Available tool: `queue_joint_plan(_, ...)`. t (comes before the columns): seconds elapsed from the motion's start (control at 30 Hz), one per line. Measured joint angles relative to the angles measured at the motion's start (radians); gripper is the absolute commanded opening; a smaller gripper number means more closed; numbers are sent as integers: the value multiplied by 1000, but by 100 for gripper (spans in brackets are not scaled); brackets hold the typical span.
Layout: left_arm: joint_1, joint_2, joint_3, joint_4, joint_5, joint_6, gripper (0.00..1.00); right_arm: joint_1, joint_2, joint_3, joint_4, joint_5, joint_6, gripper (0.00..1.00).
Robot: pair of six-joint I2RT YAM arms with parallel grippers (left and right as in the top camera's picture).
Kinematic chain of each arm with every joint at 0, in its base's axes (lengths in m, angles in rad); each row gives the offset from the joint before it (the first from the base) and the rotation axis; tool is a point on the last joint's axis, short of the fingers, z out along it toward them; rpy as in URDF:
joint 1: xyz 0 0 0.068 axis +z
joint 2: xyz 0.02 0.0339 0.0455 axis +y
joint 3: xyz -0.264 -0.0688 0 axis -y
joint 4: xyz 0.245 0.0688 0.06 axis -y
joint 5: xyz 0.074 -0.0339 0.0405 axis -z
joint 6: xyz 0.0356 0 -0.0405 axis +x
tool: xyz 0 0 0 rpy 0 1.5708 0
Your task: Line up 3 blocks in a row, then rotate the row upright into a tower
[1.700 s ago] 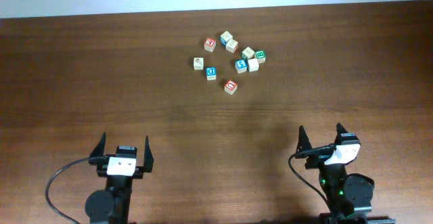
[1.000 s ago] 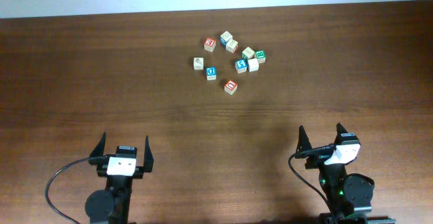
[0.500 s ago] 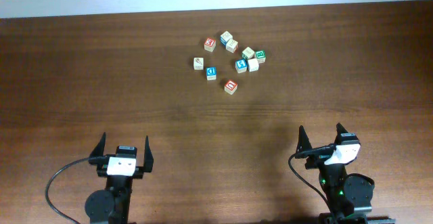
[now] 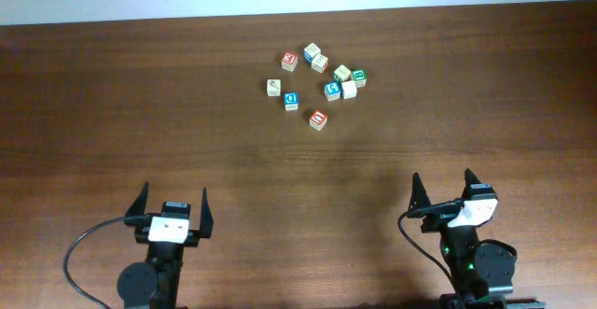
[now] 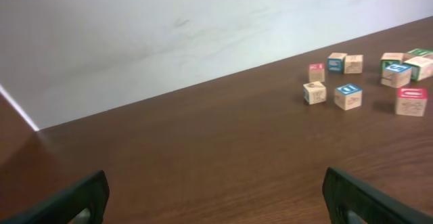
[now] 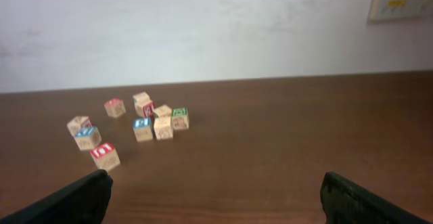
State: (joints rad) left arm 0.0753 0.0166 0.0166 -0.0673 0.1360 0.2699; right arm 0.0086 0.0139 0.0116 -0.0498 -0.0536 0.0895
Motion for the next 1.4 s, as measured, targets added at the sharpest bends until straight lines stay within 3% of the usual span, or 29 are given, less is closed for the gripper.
queue_joint_plan(0.33, 0, 26, 23, 0, 60, -14, 99, 0, 0, 3, 28, -39, 0, 98)
queue_joint_plan(0.6, 0, 255, 232, -26, 72, -55, 99, 0, 101, 140, 2, -84, 0, 98)
queue_joint_plan(0.83, 0, 658, 612, -282, 78, -64, 99, 0, 418, 432, -200, -97, -1, 98)
queue_joint_plan(1.1, 0, 1154, 1115, -697, 78, -69, 99, 0, 851, 848, -521, -111, -6, 98)
queue_joint_plan(1.23, -16, 1308, 1243, -796, 85, -69, 99, 0, 1032, 1017, -667, -163, -7, 98)
queue_joint_plan(1.4, -53, 1398, 1299, -812, 94, -69, 99, 0, 1200, 1138, -755, -218, -8, 98)
